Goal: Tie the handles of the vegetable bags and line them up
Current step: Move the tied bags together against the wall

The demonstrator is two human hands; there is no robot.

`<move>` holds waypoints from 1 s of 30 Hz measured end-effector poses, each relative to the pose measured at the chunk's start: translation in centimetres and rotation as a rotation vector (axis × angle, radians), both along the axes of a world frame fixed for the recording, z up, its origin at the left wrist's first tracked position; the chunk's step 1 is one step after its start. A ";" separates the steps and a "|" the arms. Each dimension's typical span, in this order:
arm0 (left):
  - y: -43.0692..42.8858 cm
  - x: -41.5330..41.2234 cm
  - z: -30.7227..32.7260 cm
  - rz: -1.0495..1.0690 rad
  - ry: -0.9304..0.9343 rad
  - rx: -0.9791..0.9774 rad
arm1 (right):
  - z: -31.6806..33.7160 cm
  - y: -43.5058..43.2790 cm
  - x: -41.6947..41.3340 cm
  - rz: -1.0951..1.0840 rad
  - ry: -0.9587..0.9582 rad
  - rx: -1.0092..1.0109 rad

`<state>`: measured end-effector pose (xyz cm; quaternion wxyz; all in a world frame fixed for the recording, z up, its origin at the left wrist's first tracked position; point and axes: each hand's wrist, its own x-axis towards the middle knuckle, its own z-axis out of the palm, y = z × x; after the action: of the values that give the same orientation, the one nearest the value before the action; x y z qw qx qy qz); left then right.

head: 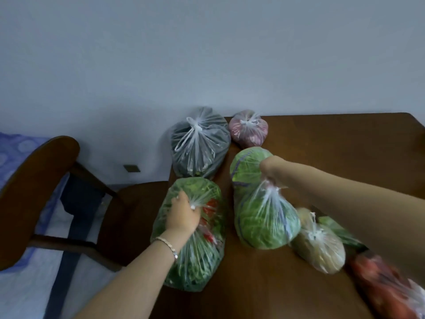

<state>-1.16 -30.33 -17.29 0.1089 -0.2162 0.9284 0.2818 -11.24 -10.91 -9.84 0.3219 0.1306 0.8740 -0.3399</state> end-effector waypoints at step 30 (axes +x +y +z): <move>-0.2 -0.9 -4.7 0.019 -0.358 -0.092 | -9.1 -3.1 7.5 -0.579 0.233 -0.184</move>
<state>-2.05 -30.52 -21.99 0.2598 -0.2766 0.9040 0.1972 -3.74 -14.06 -18.94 0.1202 0.3042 0.7972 -0.5075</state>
